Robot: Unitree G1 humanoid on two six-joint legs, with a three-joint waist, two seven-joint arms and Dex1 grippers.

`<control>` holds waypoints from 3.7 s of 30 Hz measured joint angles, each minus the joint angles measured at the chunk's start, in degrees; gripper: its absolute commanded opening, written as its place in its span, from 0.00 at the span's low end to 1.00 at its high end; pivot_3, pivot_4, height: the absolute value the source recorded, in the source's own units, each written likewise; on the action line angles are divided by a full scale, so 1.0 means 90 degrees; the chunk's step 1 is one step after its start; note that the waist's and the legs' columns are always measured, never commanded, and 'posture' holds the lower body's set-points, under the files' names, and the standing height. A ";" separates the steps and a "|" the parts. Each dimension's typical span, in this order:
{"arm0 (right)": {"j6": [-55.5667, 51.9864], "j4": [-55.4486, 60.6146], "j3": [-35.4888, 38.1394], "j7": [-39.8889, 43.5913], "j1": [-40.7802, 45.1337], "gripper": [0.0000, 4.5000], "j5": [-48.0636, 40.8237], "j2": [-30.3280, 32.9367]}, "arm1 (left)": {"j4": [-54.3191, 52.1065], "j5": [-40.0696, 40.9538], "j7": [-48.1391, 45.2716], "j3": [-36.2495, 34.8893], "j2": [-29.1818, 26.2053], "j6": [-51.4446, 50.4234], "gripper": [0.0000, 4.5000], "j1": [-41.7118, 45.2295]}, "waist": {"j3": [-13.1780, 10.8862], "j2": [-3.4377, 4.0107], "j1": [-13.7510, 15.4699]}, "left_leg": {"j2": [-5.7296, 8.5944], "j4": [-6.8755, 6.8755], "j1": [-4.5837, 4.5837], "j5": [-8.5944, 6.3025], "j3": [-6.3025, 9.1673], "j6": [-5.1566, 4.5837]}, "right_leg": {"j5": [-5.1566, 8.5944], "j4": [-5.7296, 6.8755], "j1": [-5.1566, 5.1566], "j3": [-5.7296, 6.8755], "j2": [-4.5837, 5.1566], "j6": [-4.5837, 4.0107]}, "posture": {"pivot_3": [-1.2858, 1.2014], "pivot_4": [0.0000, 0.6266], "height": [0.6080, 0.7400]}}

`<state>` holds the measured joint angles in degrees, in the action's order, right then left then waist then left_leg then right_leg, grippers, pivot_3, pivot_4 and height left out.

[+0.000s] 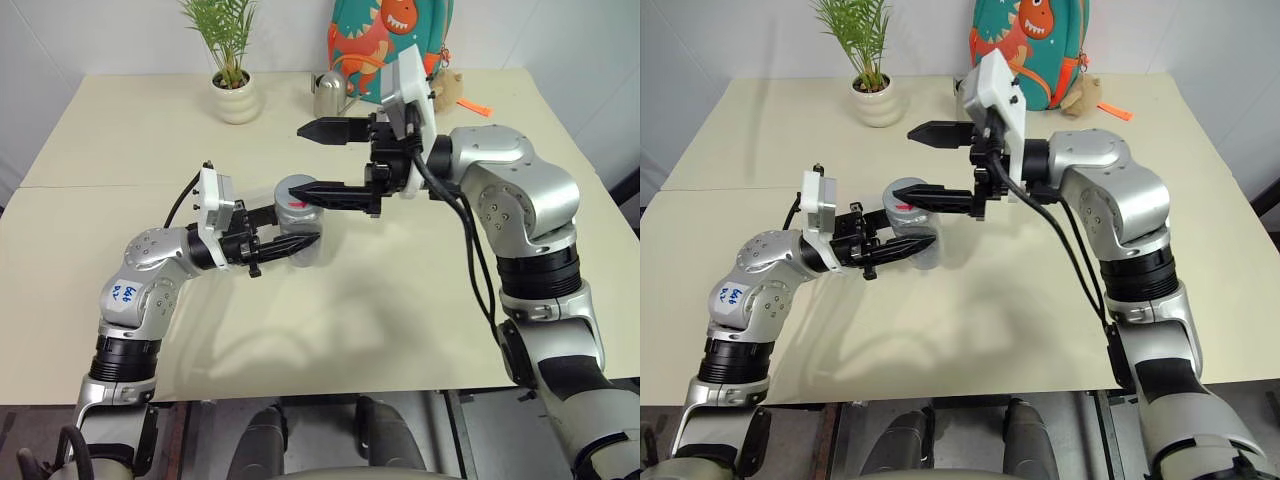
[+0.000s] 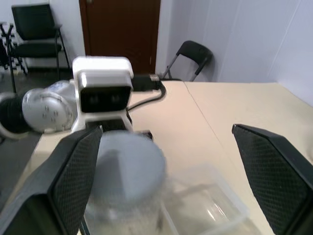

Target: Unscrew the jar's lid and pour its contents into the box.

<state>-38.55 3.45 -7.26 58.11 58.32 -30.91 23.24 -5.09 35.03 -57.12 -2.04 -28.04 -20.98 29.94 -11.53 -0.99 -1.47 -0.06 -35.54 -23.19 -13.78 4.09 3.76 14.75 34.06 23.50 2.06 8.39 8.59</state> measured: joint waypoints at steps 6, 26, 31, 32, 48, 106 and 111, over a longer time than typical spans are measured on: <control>-0.0365 0.0355 -0.0080 -0.0287 -0.0137 0.99 -0.0133 -0.0240 | -0.0003 -0.0001 0.0006 0.0016 0.0000 -0.0033 0.43 0.0000 | 0.0000 0.0000 0.0002 | 0.0001 -0.0005 0.0000 -0.0004 0.0000 -0.0011 | -0.0001 0.0007 -0.0001 -0.0002 0.0000 0.0001 | 0.52 0.24 1.00; 0.0153 -0.0045 -0.0146 0.0030 -0.0290 0.99 0.0018 0.0077 | -0.0038 0.0011 0.0074 0.0018 0.0000 -0.0242 0.43 0.0078 | 0.0000 0.0000 -0.0002 | 0.0001 -0.0005 0.0001 -0.0004 0.0000 -0.0011 | -0.0001 0.0007 -0.0001 -0.0003 0.0000 0.0001 | 0.52 0.24 1.00; 0.0389 -0.0422 -0.0145 0.0297 -0.0239 0.99 0.0016 0.0295 | 0.0051 -0.0003 0.0172 -0.0004 -0.0007 -0.0262 0.43 0.0078 | 0.0000 0.0000 0.0000 | 0.0002 -0.0006 0.0001 -0.0003 -0.0001 -0.0011 | -0.0001 0.0006 -0.0001 -0.0003 0.0000 0.0001 | 0.52 0.24 1.00; 0.0386 -0.0472 -0.0144 0.0354 -0.0214 0.99 0.0002 0.0374 | 0.0087 -0.0004 0.0182 -0.0021 -0.0011 -0.0262 0.43 0.0078 | 0.0000 0.0000 0.0001 | 0.0002 -0.0006 0.0001 -0.0003 -0.0001 -0.0011 | -0.0001 0.0006 -0.0001 -0.0003 0.0000 0.0001 | 0.52 0.24 1.00; -0.0033 -0.0864 0.0746 0.0560 -0.0377 0.99 -0.0438 0.0983 | -0.0129 0.0039 -0.0136 -0.0155 -0.0167 -0.0220 0.43 0.0053 | 0.0000 0.0000 -0.0015 | 0.0002 -0.0004 0.0001 -0.0003 -0.0009 -0.0010 | -0.0003 -0.0001 -0.0001 -0.0009 0.0000 0.0005 | 0.52 0.24 1.00; -0.1072 0.0500 0.0579 0.0409 -0.0619 0.99 -0.1198 0.0974 | -0.0284 0.0060 -0.0145 -0.0164 -0.0364 -0.0319 0.43 -0.0103 | 0.0000 0.0000 0.0001 | 0.0003 -0.0015 0.0001 -0.0007 -0.0008 -0.0017 | -0.0004 0.0008 -0.0002 -0.0012 0.0000 0.0006 | 0.52 0.24 1.00; -0.1133 0.0589 0.0347 0.0061 -0.0351 0.99 -0.1157 0.0571 | -0.0314 0.0060 -0.0147 -0.0163 -0.0362 -0.0319 0.43 -0.0105 | 0.0000 0.0000 -0.0002 | 0.0003 -0.0021 0.0002 -0.0006 -0.0008 -0.0017 | -0.0004 0.0015 -0.0001 -0.0014 0.0000 0.0006 | 0.52 0.24 1.00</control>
<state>-48.75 8.75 -4.14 58.66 55.17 -41.32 28.38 -7.91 35.57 -58.44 -3.51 -31.30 -23.85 29.00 -11.53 -0.99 -1.49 -0.04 -35.73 -23.18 -13.83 4.01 3.61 14.72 34.19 23.49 1.93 8.40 8.64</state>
